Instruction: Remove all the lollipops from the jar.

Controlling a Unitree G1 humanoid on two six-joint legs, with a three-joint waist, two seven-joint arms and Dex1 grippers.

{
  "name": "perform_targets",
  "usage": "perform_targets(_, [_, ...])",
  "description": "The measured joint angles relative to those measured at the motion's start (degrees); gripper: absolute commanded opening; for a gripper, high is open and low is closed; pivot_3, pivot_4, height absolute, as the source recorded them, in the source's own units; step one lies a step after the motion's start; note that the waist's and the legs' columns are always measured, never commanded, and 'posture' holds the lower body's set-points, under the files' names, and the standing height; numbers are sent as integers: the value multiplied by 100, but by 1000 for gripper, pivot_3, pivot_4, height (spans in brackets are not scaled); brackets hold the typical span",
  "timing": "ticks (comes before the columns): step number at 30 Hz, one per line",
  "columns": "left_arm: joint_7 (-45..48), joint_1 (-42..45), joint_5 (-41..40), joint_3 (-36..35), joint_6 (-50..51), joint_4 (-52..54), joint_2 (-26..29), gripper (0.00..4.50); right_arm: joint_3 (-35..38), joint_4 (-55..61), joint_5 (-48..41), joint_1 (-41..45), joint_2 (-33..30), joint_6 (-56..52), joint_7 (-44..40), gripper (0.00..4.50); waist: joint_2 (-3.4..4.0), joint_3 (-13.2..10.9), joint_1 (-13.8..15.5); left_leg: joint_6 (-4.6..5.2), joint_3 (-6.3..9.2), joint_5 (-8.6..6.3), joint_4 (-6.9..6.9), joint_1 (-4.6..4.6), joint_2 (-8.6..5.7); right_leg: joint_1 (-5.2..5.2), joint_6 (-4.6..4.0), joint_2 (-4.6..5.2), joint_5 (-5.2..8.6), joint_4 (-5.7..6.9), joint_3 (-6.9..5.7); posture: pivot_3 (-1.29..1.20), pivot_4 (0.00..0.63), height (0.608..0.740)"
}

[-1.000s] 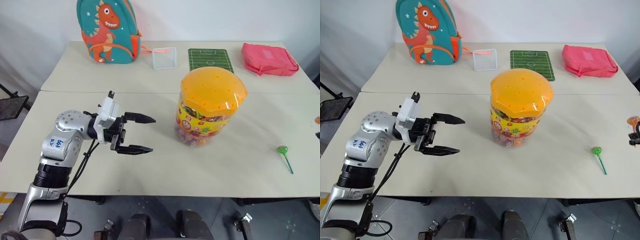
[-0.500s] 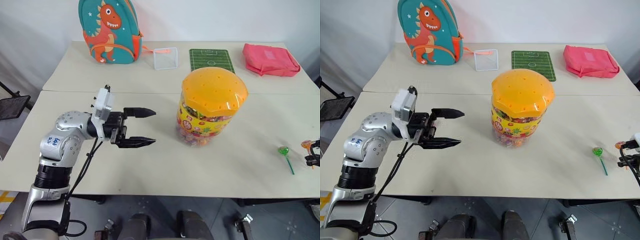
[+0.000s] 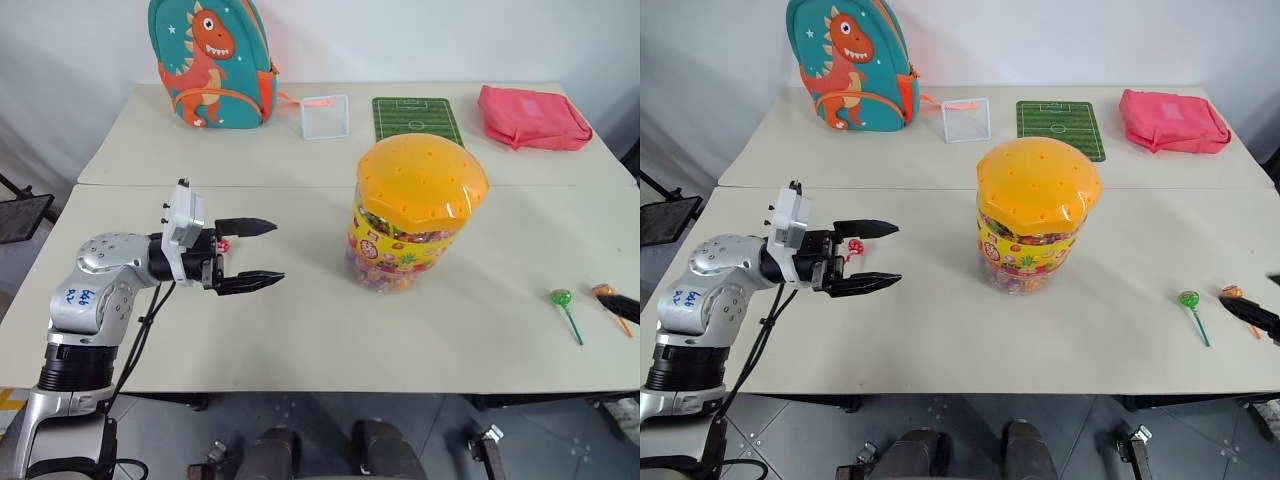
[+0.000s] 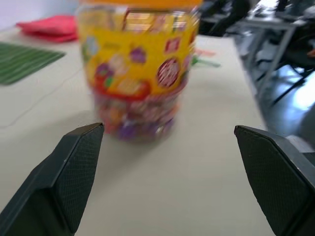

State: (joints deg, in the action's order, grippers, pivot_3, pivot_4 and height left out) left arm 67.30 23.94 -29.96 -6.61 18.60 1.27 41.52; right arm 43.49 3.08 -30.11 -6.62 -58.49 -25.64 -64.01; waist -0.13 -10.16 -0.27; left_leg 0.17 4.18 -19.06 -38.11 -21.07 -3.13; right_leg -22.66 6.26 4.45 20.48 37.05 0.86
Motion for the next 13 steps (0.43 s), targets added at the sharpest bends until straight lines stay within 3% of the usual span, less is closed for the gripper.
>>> perform_targets(4, [-22,-559,223,-238,-391,-181,151,4500,-256,874,-287,-115,401,275,-221,4476,-1,0,64,0,9,-1,-4,-7,-3,-1,0,10,0,-2,-5,0,150,740])
perform_targets(8, [-205,-1583,368,-419,-696,332,166,4500,-1404,2002,31,-364,1161,1392,-360,4476,-4,2,106,-5,16,-6,-1,-9,-1,-1,0,9,0,-6,-9,0,150,740])
perform_targets(10, [-304,-2068,500,-422,-917,601,145,4500,-1873,2186,282,-597,1481,1976,-416,4476,-4,2,166,-4,17,-7,-2,-9,-3,0,0,10,0,-8,-11,0,150,740])
perform_targets(13, [-524,-2529,691,-556,-1259,709,83,4500,-1986,2013,571,-883,1739,2594,-391,4476,-5,2,195,-3,23,-6,-11,-3,-6,16,0,13,0,-16,-16,0,150,740])
